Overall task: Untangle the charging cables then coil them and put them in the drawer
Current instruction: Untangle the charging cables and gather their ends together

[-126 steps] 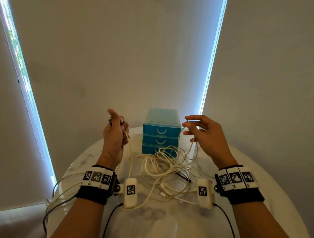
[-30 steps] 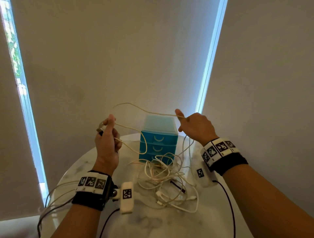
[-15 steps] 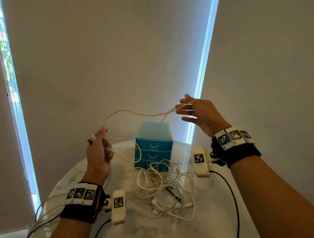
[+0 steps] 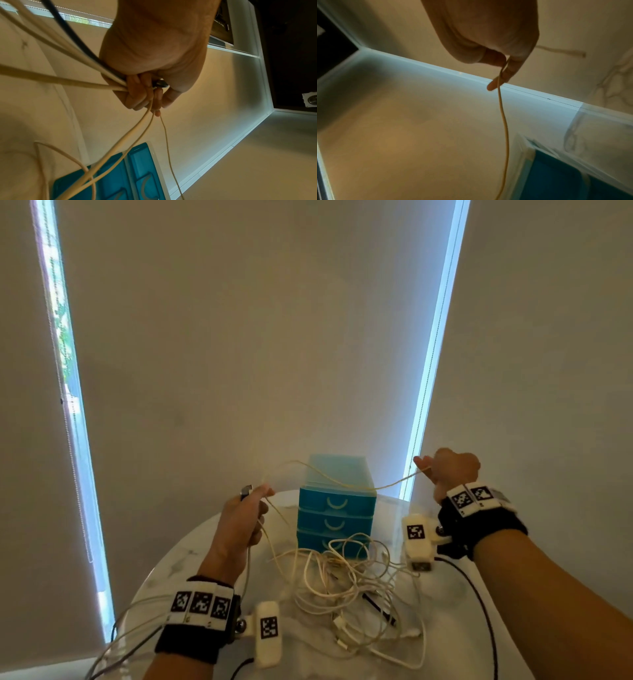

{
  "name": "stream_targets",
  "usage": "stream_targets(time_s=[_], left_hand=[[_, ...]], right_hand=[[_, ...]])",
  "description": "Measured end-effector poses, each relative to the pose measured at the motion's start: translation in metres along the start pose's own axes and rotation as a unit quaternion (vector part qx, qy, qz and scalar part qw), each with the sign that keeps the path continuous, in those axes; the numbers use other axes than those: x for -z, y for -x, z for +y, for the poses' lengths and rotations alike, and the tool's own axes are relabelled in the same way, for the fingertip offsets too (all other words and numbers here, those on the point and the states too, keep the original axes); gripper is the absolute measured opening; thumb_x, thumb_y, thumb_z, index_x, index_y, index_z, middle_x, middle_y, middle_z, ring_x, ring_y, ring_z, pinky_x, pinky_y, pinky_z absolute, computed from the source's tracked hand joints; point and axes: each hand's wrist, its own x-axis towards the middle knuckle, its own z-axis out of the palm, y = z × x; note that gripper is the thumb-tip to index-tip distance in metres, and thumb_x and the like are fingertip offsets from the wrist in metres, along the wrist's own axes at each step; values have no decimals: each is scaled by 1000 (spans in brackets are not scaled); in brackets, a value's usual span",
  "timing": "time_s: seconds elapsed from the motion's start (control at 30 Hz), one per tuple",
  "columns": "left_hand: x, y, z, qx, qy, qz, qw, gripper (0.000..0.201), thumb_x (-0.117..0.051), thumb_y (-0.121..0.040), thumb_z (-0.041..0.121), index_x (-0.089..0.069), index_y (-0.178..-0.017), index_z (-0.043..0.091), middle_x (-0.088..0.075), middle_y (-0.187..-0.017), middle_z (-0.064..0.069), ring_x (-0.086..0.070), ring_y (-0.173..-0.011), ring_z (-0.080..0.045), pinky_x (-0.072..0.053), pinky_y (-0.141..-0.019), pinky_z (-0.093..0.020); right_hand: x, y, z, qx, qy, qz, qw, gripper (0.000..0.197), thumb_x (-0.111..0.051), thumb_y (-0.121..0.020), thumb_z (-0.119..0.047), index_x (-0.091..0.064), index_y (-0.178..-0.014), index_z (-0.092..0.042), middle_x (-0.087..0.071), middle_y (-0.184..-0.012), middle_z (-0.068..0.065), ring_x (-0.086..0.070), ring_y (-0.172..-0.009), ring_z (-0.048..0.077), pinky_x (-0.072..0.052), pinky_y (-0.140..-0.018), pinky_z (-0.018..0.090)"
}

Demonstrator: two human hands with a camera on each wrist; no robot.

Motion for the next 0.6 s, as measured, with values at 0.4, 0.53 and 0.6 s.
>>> stream_targets(time_s=[0.4, 0.53, 0.6], left_hand=[[8, -5, -9, -74, -284, 89, 952, 42, -46, -110, 41, -45, -114, -1, -70, -104, -23, -70, -97, -40, -54, -76, -46], [-3, 9, -3, -101, -274, -2, 956, 41, -46, -111, 46, -68, -95, 14, -69, -84, -7, -62, -75, -24, -51, -72, -39], [-10, 18, 6, -69, -180, -53, 980, 46, -49, -109, 56, -73, -105, 19, -61, -76, 2, -52, -64, -13, -43, -57, -30]], right_hand=[[-61, 90, 27, 128, 90, -334, 929, 28, -51, -113, -9, -78, -113, -16, -81, -116, 0, -79, -106, 25, -65, -85, 31], [-42, 109, 50, 129, 132, -391, 902, 19, -58, -108, -2, -76, -114, -5, -82, -110, 8, -81, -89, 19, -66, -78, 31], [-37, 117, 56, 118, 102, -404, 901, 16, -64, -106, -5, -75, -117, -8, -82, -109, 6, -81, -91, 19, -67, -78, 31]])
